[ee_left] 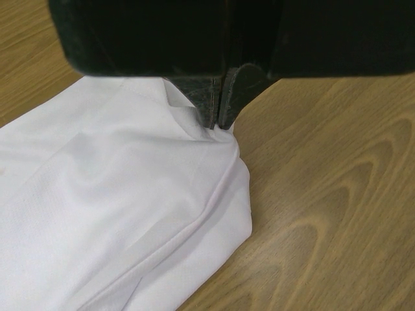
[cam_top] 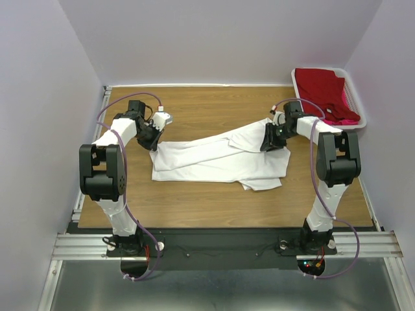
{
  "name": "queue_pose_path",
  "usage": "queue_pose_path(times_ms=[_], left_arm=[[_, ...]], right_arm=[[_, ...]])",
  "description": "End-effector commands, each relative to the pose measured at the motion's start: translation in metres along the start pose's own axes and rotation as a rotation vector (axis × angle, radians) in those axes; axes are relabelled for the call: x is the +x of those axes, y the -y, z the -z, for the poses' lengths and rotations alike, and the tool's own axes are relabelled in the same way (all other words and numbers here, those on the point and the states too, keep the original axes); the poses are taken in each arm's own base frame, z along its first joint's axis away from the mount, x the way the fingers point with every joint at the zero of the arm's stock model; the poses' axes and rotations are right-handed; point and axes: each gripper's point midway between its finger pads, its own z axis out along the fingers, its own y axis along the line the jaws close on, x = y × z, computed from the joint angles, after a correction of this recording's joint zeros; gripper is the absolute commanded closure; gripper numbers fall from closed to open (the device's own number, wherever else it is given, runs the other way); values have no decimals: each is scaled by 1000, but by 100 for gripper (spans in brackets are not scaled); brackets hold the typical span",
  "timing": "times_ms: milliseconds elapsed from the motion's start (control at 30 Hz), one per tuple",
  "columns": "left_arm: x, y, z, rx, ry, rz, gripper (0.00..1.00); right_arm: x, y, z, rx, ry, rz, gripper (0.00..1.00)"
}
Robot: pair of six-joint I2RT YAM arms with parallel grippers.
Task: Fold and stack the t-shirts
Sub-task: Flatten the tshirt out
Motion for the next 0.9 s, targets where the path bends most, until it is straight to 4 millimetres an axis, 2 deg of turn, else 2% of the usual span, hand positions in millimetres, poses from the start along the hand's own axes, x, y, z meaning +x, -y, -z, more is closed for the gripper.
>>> queue_pose_path(times_ms=[0, 433, 467, 500, 567, 600, 700, 733, 767, 800, 867], left_arm=[[-11, 2, 20, -9, 50, -20, 100], [-13, 2, 19, -3, 54, -22, 100], [-13, 2, 19, -3, 54, -20, 100], [-14, 2, 19, -2, 56, -19, 100], [-16, 1, 22, -2, 61, -18, 100], [-15, 1, 26, 2, 65, -12, 100], [-28, 1, 47, 20, 101, -9, 100], [-29, -7, 56, 10, 120, 6, 100], [-40, -9, 72, 1, 155, 4, 100], [-39, -9, 77, 3, 161, 15, 100], [-58, -16, 106, -40, 226, 0, 100]], right_arm=[[-20, -10, 20, 31, 77, 50, 65], [-20, -17, 23, -6, 66, 41, 75], [-18, -17, 20, -8, 59, 39, 78], [-17, -17, 19, -14, 53, 35, 87], [-21, -21, 23, -26, 61, 34, 97], [-23, -24, 26, -32, 64, 38, 99], [-50, -37, 58, -45, 166, 78, 99], [-58, -40, 70, -51, 199, 87, 99], [-77, -48, 94, -66, 270, 108, 99], [-86, -51, 106, -73, 305, 116, 99], [-108, -69, 135, -94, 386, 155, 99]])
